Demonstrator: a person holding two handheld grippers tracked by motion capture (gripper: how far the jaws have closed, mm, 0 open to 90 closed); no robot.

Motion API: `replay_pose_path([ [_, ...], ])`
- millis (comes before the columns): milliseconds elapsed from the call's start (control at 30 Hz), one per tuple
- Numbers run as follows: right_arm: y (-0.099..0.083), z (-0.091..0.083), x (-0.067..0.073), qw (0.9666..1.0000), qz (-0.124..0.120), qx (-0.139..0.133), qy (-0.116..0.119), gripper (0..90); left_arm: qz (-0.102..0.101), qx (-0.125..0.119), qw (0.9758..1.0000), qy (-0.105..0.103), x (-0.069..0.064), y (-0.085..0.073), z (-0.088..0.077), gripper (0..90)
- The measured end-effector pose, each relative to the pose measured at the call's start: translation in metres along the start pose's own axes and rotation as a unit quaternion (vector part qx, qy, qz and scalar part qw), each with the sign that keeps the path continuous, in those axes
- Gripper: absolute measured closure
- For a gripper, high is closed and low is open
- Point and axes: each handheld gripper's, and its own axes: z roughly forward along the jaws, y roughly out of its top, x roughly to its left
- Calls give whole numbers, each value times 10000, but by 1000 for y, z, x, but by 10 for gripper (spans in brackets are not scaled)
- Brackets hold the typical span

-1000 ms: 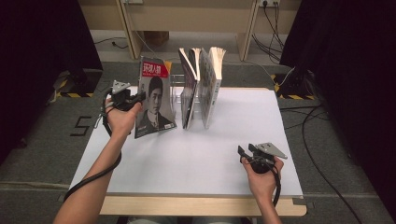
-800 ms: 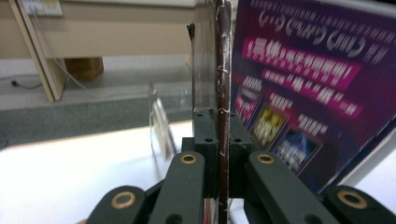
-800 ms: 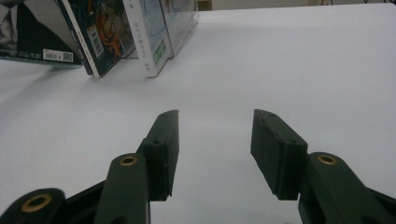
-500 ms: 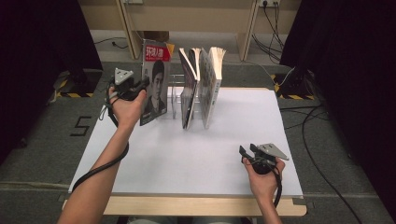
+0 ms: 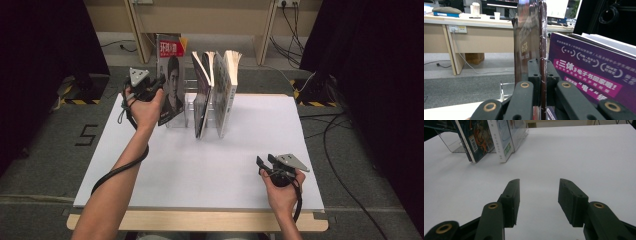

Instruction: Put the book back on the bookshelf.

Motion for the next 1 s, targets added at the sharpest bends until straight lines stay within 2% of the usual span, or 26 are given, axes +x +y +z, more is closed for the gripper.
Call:
replay_pose_path([
  [133,0,0,0,10000,16,-20,9,529,84,-65,9999,94,5,-13,0,865],
  [267,0,1,0,10000,-6,-8,21,529,235,1,9996,142,9,-25,-4,864],
  [433,0,0,1,10000,4,-9,9,529,254,-57,9995,194,16,-38,-12,862],
  [700,-1,1,3,10000,-56,22,15,529,118,-60,9999,111,24,-53,-31,858],
  [1000,-1,1,3,10000,-44,17,14,529,9,96,10000,-4,27,-71,-51,848],
])
